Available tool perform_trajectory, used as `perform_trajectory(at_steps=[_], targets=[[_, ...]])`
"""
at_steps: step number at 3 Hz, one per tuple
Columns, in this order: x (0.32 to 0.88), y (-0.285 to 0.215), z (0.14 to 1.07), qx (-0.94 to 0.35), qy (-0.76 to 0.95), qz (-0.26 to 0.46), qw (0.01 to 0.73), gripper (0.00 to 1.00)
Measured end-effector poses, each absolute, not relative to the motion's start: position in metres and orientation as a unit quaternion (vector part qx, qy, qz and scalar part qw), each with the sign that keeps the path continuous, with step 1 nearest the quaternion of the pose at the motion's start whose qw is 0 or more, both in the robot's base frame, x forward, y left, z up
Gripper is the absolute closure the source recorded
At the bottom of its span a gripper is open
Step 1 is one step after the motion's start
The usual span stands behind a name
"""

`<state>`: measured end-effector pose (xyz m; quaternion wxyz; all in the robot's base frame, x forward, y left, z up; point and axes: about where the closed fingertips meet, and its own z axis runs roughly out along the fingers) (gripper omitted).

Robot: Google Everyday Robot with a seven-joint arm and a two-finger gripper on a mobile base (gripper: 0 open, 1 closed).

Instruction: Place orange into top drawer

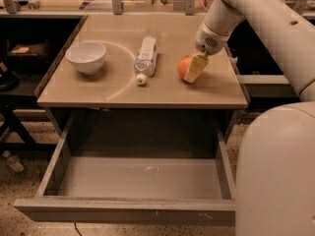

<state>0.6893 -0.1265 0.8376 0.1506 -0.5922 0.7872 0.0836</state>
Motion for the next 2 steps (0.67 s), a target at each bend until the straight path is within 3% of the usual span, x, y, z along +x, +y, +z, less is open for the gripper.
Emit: perform_trajectory(at_steps=[1, 2], targets=[[0.689, -0.126, 0.838, -0.592, 0.787, 0.084, 0.151, 0.88], [0.672, -0.128, 0.857, -0.589, 0.787, 0.071, 0.168, 1.00]])
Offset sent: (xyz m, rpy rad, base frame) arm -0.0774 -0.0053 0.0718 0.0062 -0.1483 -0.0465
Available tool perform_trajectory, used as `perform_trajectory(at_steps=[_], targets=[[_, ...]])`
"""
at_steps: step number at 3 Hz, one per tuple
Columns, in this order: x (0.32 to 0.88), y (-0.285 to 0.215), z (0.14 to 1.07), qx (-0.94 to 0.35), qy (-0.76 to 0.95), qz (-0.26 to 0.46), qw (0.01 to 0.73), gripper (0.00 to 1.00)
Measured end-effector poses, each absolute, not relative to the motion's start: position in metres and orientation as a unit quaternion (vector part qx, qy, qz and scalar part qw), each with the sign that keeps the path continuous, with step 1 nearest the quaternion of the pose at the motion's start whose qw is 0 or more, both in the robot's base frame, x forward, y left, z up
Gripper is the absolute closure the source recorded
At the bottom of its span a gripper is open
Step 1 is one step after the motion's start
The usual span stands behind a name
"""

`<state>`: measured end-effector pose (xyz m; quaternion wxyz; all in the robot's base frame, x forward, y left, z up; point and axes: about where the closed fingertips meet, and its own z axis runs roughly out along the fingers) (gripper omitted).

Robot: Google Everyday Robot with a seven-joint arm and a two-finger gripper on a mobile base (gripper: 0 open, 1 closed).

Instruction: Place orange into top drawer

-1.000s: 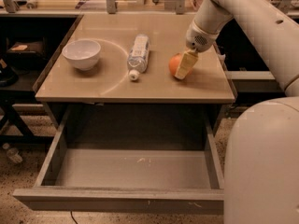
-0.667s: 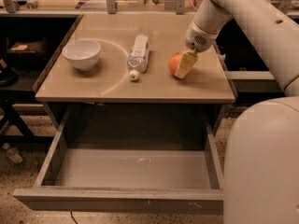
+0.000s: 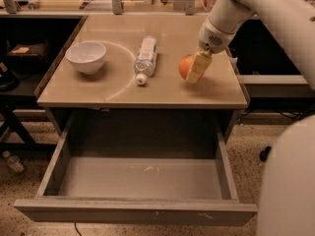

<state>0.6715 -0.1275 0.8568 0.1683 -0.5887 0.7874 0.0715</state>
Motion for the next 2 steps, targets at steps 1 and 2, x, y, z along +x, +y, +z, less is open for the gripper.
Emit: perform_trajectory(at_steps=[1, 2], targets=[[0.627, -0.134, 0.905, -0.556, 0.797, 0.051, 0.230, 1.00], [0.573, -0.136, 0.945, -0.508, 0.808, 0.036, 0.294, 1.00]])
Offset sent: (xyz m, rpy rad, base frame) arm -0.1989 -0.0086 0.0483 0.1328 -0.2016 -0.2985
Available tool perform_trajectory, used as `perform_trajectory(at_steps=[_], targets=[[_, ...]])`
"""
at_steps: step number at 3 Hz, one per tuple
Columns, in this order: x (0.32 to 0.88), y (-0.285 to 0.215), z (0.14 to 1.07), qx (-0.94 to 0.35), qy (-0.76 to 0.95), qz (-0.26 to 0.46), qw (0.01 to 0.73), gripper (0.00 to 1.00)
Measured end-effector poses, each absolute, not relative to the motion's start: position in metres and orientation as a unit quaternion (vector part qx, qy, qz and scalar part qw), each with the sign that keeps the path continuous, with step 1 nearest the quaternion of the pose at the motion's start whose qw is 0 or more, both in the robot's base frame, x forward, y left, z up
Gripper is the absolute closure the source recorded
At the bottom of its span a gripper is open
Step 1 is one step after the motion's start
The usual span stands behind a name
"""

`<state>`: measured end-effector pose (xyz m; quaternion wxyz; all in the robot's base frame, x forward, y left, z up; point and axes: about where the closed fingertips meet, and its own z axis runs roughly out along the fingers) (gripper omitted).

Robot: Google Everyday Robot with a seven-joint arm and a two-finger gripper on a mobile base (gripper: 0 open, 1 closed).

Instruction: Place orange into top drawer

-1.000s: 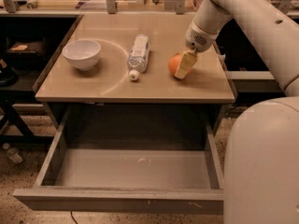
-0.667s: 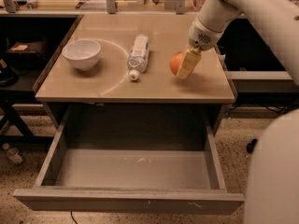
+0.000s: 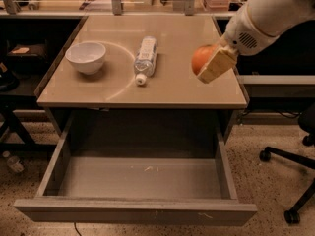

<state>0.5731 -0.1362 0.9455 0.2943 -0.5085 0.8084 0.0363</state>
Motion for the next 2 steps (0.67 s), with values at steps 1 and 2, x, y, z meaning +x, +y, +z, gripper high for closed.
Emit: perform_trajectory(at_steps=[1, 2], targets=[[0.523, -0.119, 0.941, -0.471, 0.822, 0.048, 0.317, 1.00], [0.508, -0.121, 0.905, -0.473, 0.831, 0.053, 0.286, 1.00]])
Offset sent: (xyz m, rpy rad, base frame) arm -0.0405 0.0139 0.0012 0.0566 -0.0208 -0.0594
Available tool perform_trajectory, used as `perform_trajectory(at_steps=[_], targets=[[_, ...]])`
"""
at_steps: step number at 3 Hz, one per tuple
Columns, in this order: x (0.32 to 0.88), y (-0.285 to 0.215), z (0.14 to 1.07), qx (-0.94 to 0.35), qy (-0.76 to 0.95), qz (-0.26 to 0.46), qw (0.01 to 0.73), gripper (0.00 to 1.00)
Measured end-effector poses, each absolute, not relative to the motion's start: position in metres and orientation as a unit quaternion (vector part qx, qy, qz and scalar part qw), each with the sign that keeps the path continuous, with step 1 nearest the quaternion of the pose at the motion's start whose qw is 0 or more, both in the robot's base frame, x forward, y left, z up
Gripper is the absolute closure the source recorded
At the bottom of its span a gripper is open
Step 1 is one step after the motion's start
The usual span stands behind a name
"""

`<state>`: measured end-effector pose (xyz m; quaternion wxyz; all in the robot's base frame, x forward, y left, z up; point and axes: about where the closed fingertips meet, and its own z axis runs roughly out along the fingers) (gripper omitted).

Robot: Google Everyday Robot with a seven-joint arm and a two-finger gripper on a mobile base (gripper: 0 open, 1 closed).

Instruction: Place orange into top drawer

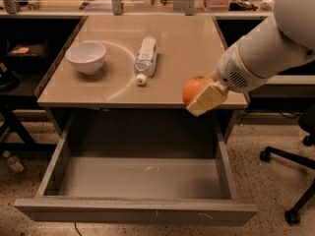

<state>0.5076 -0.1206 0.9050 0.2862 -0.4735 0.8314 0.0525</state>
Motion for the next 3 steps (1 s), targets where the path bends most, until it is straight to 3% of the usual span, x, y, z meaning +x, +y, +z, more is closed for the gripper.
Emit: perform_trajectory(at_steps=[2, 3], targets=[[0.477, -0.109, 0.892, -0.463, 0.841, 0.063, 0.272, 1.00], [0.456, -0.103, 0.841, -0.451, 0.856, 0.076, 0.240, 1.00]])
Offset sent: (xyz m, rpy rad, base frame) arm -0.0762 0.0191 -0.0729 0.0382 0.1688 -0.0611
